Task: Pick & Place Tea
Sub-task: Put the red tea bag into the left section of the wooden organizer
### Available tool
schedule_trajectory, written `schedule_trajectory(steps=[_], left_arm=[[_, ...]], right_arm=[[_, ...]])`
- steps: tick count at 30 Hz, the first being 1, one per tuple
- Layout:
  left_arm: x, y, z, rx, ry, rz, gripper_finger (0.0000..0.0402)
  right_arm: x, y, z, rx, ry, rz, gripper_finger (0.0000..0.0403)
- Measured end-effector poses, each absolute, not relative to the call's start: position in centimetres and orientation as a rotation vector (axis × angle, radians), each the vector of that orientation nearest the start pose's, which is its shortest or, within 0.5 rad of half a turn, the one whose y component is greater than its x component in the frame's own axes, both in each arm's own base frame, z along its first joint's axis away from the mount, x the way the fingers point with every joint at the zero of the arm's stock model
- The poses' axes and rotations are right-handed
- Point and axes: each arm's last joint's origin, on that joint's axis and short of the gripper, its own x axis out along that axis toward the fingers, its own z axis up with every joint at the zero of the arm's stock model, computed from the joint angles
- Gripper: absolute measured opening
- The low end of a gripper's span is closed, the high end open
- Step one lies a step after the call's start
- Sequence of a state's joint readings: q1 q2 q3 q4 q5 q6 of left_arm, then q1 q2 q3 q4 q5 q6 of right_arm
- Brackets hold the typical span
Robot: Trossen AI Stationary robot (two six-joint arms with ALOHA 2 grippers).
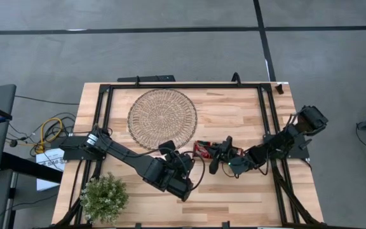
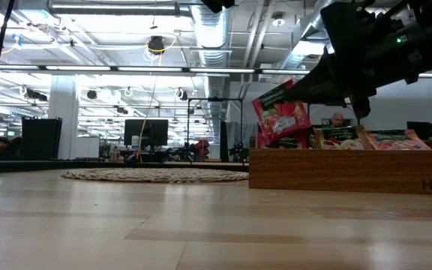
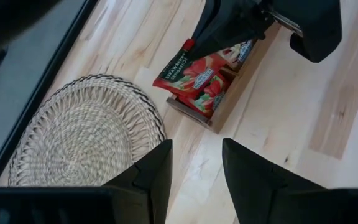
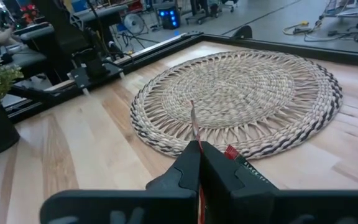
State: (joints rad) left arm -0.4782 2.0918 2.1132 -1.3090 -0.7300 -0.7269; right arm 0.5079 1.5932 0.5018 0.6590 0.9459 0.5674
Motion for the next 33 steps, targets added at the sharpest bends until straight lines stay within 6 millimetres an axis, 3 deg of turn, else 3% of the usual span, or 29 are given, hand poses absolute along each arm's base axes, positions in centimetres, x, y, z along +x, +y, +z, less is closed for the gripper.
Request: schedule_trajectory(steps=[28,33], left_arm=[[38.2,-17.7,31.2,0.086,0.912,0.539,0.0133],[38.2,-17.7,31.2,0.084,0.915,0.536,0.0133]], right_arm=[[25.6,9.4,14.1,0.354,0.224,-0.466,0.0001],[25.6,9.4,14.1,0.354,0.225,-0.464,0.0028]])
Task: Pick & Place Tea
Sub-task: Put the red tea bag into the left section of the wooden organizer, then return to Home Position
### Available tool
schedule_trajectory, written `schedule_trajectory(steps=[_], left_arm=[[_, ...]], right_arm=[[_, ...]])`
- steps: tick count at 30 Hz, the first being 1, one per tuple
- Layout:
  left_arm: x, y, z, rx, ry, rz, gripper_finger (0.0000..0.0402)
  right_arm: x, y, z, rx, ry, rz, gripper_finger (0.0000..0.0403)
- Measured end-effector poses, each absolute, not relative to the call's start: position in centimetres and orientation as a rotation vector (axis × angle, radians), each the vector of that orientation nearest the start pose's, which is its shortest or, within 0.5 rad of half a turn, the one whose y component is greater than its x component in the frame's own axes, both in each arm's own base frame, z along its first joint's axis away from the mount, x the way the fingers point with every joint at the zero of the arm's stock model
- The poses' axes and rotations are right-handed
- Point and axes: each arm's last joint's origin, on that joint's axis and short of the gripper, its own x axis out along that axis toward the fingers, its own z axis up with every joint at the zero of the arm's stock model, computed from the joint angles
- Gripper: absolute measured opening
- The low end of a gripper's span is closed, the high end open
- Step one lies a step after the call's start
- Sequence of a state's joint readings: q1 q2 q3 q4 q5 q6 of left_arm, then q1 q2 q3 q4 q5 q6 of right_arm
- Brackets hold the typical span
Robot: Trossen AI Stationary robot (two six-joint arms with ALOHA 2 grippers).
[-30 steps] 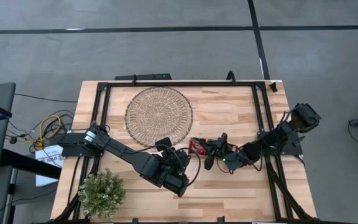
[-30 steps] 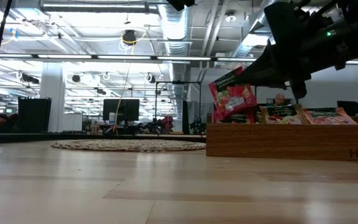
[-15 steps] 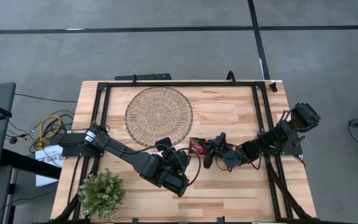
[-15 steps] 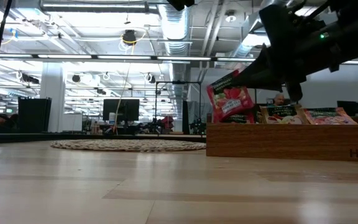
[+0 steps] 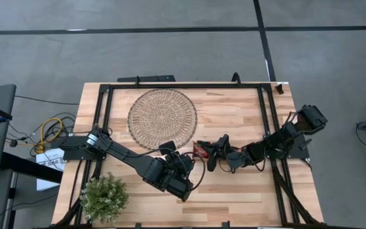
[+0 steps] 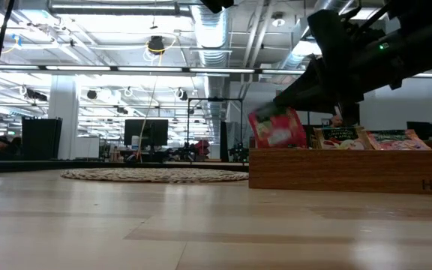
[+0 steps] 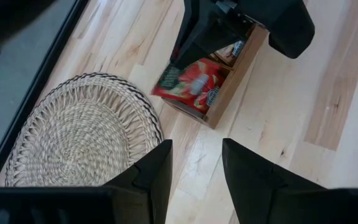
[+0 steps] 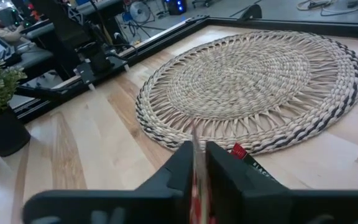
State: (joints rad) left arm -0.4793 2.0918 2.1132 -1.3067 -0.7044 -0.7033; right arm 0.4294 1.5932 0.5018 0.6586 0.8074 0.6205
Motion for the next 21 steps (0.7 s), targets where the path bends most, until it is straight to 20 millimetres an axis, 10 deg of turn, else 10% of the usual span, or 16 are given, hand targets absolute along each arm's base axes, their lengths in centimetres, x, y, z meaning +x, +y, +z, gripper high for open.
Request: schedule_trajectory(steps=[13,21], left_arm=[[38.1,-17.8,31.2,0.084,0.914,0.535,0.0133],[37.5,-18.7,31.2,0.138,0.907,0.534,0.0133]], right_arm=[[25.5,9.4,14.5,0.334,0.215,-0.459,0.0102],[23.3,9.4,20.0,0.234,0.135,-0.376,0.0074]])
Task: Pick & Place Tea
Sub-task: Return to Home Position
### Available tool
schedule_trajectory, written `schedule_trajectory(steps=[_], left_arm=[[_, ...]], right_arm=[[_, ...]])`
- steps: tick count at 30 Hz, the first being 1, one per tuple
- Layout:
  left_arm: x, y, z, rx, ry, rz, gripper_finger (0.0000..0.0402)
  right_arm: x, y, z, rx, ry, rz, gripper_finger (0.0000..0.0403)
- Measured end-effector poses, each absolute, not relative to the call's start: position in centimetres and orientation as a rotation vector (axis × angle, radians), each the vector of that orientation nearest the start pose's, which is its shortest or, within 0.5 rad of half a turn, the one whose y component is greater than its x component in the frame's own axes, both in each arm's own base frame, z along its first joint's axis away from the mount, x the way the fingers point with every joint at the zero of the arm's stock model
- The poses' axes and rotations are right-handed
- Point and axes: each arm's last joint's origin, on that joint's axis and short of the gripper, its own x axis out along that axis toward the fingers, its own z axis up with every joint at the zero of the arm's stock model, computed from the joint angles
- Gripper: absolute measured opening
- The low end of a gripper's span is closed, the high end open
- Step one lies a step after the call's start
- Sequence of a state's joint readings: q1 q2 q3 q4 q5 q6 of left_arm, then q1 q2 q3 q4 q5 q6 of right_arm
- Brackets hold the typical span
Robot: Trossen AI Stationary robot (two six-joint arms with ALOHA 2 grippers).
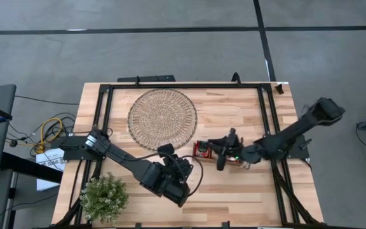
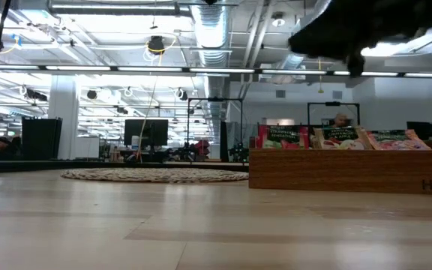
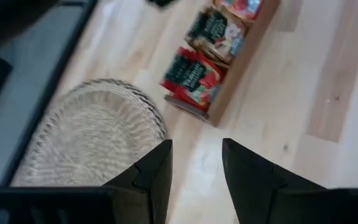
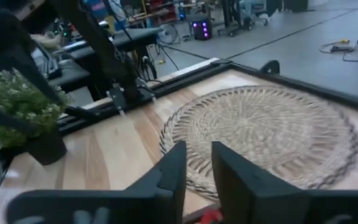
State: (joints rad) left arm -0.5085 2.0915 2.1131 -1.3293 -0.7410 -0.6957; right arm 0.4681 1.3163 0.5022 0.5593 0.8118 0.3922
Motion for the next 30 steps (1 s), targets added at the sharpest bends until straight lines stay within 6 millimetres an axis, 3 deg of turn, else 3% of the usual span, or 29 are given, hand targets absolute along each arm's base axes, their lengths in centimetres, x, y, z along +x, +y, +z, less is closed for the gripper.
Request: schedule_trajectory(steps=[5,11,18,23,30], left_arm=[[36.5,-18.1,32.5,0.189,0.863,0.583,0.0133],[35.2,-15.8,35.3,0.201,0.829,0.619,0.0133],[32.1,-11.7,37.6,0.141,0.764,0.671,0.0133],[28.3,-9.7,37.0,0.023,0.673,0.615,0.0133],[22.8,-6.7,33.5,-0.125,0.543,0.552,0.0133]], right_arm=[[19.4,8.3,23.1,0.187,0.183,-0.344,0.0010],[14.6,7.1,25.8,0.208,0.184,-0.216,0.0006],[10.8,5.8,27.0,0.245,0.168,-0.069,0.0002],[9.4,5.4,27.1,0.254,0.173,-0.004,0.0003],[8.8,5.2,27.2,0.285,0.168,0.017,0.0001]])
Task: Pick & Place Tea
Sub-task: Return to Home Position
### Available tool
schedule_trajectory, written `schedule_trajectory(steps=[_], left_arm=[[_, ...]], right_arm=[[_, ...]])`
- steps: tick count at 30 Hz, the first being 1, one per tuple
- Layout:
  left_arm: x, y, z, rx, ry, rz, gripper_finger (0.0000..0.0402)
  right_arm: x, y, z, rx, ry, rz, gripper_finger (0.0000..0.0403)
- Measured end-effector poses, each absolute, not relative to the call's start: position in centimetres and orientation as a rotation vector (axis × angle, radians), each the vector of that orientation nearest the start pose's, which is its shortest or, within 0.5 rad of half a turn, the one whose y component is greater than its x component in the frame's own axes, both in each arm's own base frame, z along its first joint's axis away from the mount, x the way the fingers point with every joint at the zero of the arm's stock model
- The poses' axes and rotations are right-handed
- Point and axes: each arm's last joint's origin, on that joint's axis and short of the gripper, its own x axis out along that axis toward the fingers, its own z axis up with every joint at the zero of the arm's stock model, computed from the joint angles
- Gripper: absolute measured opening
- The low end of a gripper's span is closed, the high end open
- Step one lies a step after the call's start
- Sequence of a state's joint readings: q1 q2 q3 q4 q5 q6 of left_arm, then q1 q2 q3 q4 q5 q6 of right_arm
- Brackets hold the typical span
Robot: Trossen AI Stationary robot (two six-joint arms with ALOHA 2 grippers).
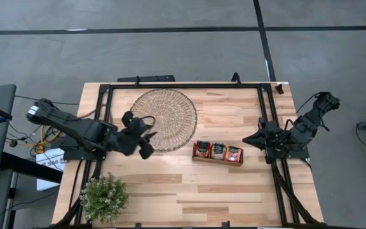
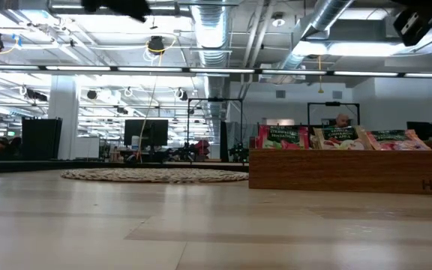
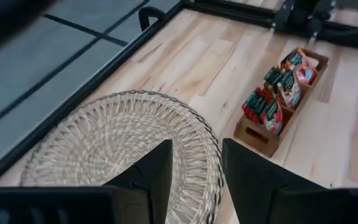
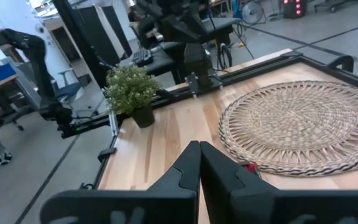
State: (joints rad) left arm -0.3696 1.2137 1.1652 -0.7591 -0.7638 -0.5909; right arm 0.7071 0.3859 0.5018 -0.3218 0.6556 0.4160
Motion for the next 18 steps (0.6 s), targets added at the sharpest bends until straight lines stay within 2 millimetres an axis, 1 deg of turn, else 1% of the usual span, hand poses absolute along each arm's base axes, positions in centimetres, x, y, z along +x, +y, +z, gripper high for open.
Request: schedule_trajectory(steps=[5,9,13,18], left_arm=[[19.6,-5.1,30.0,-0.217,0.467,0.555,0.0133],[17.7,-4.1,27.6,-0.303,0.385,0.526,0.0133],[16.3,-3.1,25.4,-0.360,0.308,0.515,0.0133],[15.1,-2.1,23.8,-0.392,0.215,0.465,0.0133]], right_arm=[[8.8,5.1,27.1,0.278,0.177,0.010,0.0001],[8.8,5.1,27.0,0.266,0.178,-0.010,0.0001],[8.8,5.0,27.4,0.281,0.138,-0.024,0.0001],[8.4,4.8,28.4,0.226,0.061,0.052,0.0001]])
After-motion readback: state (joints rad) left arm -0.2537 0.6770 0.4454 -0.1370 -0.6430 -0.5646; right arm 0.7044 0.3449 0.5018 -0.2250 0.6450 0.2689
